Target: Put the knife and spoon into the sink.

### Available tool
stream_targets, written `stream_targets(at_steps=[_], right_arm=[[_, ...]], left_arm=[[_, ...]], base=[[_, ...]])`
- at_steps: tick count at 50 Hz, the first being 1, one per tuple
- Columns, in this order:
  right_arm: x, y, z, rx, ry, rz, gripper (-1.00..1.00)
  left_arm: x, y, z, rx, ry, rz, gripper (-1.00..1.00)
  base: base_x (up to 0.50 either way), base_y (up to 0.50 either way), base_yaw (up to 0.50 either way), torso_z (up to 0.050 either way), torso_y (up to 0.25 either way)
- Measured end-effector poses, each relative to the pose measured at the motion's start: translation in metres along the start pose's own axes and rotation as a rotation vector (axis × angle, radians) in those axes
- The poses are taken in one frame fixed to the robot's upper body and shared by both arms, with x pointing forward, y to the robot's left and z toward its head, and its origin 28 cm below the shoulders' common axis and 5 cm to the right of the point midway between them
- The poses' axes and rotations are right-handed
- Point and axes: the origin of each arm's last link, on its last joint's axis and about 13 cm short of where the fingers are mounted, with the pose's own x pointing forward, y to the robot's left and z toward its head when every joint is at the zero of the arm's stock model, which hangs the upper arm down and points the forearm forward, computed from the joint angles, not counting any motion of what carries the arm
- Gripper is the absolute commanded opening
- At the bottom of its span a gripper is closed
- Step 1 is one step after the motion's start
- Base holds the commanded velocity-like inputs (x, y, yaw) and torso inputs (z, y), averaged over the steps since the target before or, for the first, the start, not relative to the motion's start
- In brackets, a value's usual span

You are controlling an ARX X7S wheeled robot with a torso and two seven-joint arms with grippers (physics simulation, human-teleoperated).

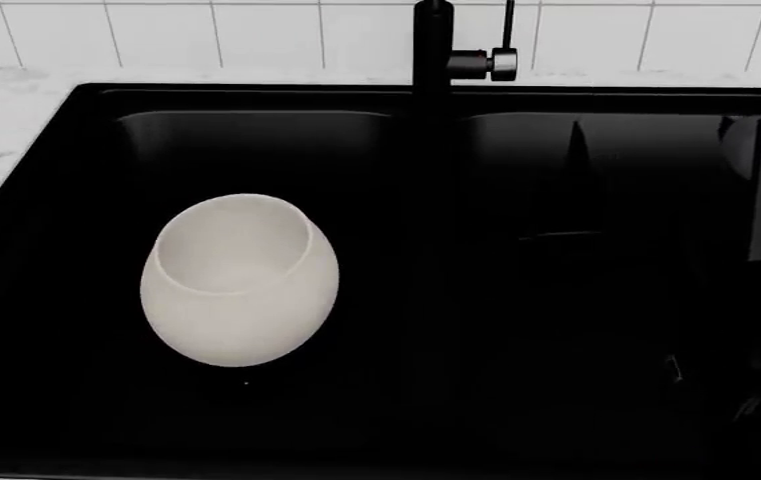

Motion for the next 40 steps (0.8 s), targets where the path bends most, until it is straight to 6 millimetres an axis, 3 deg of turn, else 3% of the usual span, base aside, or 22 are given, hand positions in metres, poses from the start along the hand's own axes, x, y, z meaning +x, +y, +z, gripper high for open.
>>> stream_targets(at_steps=[37,38,40], right_arm=[[0.001,0.000,-0.005,0.014,0.008,0.001,1.00],[0.001,0.000,-0.006,0.015,0.008,0.001,1.00],[0.002,0.000,-0.006,0.016,0.008,0.001,1.00]], left_arm=[[0.016,-0.001,-0.012,-0.022,0.057,-0.002,1.00],[0.016,-0.001,-0.012,-0.022,0.057,-0.002,-1.00],[0.016,0.000,-0.012,-0.025,0.054,0.002,-1.00]], base=[[0.00,0.00,0.00,0.000,0.000],[0.00,0.00,0.00,0.000,0.000],[0.00,0.00,0.00,-0.005,0.000]])
